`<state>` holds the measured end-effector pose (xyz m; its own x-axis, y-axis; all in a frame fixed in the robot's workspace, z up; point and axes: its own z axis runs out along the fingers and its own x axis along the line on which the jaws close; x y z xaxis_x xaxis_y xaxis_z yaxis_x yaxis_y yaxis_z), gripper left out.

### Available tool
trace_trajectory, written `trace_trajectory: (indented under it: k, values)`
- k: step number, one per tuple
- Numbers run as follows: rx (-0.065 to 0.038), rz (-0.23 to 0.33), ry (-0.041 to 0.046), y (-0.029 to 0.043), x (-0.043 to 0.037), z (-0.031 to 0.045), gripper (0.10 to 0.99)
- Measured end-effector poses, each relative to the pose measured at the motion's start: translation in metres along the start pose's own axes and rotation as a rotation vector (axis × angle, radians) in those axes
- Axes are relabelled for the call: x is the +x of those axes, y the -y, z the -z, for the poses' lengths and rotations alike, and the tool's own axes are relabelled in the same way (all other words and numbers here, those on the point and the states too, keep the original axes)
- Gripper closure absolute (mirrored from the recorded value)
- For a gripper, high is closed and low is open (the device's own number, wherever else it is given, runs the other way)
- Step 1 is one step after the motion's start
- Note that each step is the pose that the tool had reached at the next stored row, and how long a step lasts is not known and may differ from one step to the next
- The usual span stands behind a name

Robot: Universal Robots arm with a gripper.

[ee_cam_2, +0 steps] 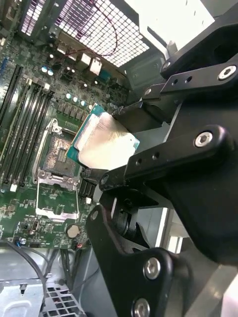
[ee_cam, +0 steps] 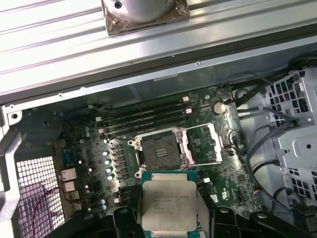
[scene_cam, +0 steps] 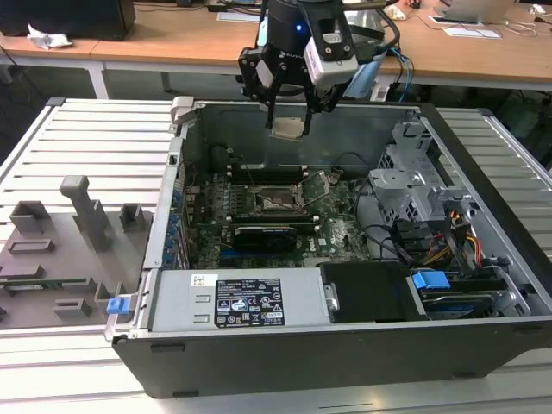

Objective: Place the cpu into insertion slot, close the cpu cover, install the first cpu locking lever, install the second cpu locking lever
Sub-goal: 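Place the cpu into insertion slot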

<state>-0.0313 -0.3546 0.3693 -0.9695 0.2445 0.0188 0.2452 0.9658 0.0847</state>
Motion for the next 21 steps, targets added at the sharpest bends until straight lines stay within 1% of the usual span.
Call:
trace_trajectory:
  k: [9, 21]
  values:
    - [-0.001, -0.051, 0.0043, 0.0002, 0.0, -0.0013, 0.549]
    - [-0.002, -0.094, 0.0079, 0.0003, -0.0001, -0.0025, 0.549]
